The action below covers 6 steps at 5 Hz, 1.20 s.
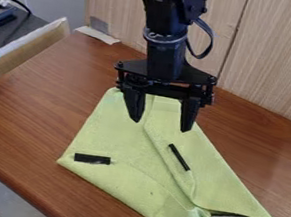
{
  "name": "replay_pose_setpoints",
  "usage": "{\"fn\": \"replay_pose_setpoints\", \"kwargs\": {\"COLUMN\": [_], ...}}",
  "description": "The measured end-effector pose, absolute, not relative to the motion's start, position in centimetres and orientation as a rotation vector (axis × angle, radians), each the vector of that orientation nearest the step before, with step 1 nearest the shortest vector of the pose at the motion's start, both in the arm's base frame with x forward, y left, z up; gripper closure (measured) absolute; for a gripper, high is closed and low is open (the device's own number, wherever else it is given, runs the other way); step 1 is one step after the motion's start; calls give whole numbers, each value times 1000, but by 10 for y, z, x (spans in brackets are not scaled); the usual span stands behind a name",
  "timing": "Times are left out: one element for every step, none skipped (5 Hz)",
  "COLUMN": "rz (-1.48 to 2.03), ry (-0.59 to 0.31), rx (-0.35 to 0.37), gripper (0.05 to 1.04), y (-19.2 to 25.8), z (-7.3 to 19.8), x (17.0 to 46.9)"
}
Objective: Unfold the cloth from bottom to top right
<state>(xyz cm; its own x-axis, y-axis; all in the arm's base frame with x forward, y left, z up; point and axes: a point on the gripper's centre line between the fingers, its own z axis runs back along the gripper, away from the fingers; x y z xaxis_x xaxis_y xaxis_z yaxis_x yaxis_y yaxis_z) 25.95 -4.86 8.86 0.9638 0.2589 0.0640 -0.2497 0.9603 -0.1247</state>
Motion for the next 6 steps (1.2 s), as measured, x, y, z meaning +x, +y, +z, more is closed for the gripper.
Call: {"fn": "replay_pose_setpoints", "kwargs": {"rz": [266, 315, 347, 370, 350, 361], "ry": [-53, -28, -20, -3, -10, -12], "rx": [-109, -85, -46, 7, 32, 44], "gripper": [84, 83, 84, 84, 84, 83], "y": [-48, -47, -51, -53, -59, -62], "z": [81, 59, 42, 17, 4, -7], "x": [258, 268, 280, 284, 289, 290]}}
